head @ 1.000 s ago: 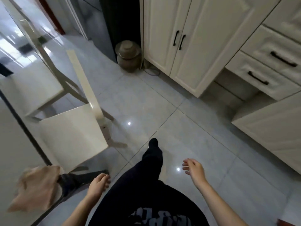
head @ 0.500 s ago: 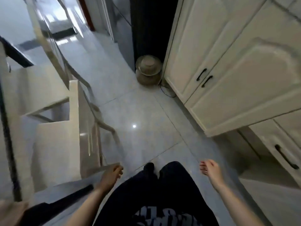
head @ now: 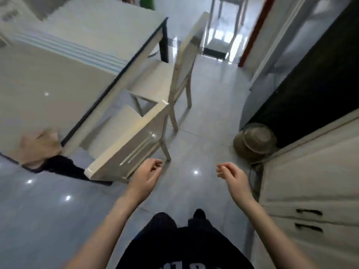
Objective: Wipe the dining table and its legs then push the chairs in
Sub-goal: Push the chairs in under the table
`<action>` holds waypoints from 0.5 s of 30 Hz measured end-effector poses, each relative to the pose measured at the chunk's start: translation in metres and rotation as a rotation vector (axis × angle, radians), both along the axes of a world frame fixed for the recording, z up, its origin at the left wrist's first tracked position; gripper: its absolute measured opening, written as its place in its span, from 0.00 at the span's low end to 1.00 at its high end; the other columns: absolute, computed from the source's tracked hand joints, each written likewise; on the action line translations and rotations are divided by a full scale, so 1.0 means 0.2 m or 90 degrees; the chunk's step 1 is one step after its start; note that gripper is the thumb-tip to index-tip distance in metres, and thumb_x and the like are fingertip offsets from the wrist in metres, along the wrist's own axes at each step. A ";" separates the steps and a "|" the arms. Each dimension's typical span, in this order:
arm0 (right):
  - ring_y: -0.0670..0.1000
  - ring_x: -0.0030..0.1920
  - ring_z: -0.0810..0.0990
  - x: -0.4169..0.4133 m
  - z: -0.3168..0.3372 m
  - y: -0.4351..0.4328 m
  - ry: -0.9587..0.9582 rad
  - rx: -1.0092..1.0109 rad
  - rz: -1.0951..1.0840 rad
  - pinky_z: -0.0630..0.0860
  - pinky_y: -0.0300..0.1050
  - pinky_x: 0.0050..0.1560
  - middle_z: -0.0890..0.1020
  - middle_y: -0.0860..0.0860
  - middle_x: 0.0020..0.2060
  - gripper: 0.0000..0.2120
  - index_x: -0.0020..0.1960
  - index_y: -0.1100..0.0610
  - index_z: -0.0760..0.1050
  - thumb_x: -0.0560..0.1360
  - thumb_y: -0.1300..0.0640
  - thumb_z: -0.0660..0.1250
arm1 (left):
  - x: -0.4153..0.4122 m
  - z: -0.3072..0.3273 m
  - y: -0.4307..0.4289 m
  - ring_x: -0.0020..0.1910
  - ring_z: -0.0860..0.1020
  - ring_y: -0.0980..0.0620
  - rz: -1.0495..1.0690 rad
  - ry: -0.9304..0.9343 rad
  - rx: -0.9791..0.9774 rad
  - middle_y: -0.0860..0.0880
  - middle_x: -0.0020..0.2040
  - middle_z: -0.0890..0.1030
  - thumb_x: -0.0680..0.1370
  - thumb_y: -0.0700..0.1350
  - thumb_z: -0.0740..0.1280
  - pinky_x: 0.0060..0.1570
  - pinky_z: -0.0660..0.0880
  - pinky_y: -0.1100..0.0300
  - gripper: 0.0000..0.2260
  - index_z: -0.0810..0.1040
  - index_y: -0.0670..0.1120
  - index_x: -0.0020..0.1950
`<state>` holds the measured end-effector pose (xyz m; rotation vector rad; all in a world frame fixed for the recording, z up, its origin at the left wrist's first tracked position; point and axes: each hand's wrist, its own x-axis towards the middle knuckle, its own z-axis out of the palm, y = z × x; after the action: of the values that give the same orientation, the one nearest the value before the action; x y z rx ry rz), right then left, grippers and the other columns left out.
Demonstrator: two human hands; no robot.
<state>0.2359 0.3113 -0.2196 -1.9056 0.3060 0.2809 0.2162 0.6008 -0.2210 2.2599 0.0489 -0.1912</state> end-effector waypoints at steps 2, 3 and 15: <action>0.49 0.44 0.82 0.18 0.08 0.08 -0.053 -0.022 0.125 0.78 0.42 0.46 0.82 0.51 0.44 0.06 0.52 0.56 0.79 0.78 0.59 0.64 | 0.00 0.04 0.01 0.55 0.74 0.56 0.060 -0.068 0.052 0.52 0.56 0.76 0.76 0.54 0.61 0.54 0.71 0.60 0.16 0.74 0.49 0.60; 0.48 0.45 0.81 0.26 0.12 0.13 -0.085 -0.036 0.189 0.78 0.42 0.46 0.82 0.49 0.46 0.06 0.53 0.54 0.78 0.78 0.58 0.64 | 0.00 0.06 0.02 0.57 0.72 0.57 0.093 -0.085 0.084 0.53 0.58 0.74 0.75 0.56 0.61 0.56 0.69 0.61 0.18 0.73 0.50 0.62; 0.53 0.69 0.66 0.97 0.18 1.03 -0.532 -0.397 0.793 0.62 0.52 0.69 0.73 0.50 0.67 0.27 0.71 0.49 0.66 0.76 0.38 0.59 | 0.11 0.12 0.44 0.67 0.68 0.47 0.341 0.041 0.314 0.48 0.69 0.70 0.72 0.67 0.62 0.65 0.66 0.53 0.33 0.65 0.50 0.71</action>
<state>0.4301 0.5172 -0.1827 -2.3921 -1.5496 0.1629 0.2391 0.6898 -0.1962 2.6253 0.8025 0.0439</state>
